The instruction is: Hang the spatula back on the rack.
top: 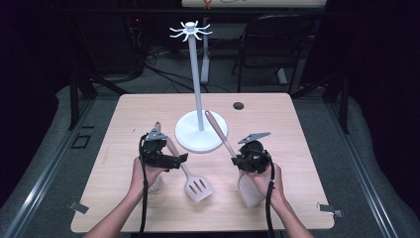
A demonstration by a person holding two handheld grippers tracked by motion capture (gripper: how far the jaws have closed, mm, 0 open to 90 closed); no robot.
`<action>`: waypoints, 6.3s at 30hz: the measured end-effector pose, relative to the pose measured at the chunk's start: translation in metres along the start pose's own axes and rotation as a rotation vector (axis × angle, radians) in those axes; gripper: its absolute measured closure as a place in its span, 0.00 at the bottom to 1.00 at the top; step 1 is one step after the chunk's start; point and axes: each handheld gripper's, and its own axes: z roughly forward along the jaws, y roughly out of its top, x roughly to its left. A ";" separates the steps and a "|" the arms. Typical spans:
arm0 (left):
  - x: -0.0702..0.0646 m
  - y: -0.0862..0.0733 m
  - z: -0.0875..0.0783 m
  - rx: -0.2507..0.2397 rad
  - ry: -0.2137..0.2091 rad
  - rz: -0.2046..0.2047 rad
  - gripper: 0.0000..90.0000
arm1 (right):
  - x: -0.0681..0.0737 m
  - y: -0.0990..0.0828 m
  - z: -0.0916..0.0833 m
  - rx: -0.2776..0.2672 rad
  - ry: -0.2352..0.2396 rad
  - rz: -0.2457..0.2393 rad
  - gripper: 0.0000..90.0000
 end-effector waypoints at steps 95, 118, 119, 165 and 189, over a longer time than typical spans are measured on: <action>-0.086 0.078 0.056 -0.180 -0.347 0.064 0.86 | 0.002 -0.008 -0.026 -0.249 -0.024 -0.058 0.73; -0.061 0.105 0.043 -0.210 -0.245 0.121 0.86 | -0.022 -0.030 -0.029 -0.107 -0.024 0.029 0.14; -0.060 0.106 0.042 -0.205 -0.241 0.128 0.86 | -0.022 -0.030 -0.029 -0.097 -0.022 0.026 0.13; -0.017 0.157 0.026 -0.222 -0.157 0.161 0.86 | -0.023 -0.031 -0.020 -0.042 0.012 -0.012 0.03; -0.005 0.187 0.015 -0.217 -0.121 0.179 0.86 | -0.022 -0.031 -0.018 -0.035 0.016 -0.019 0.03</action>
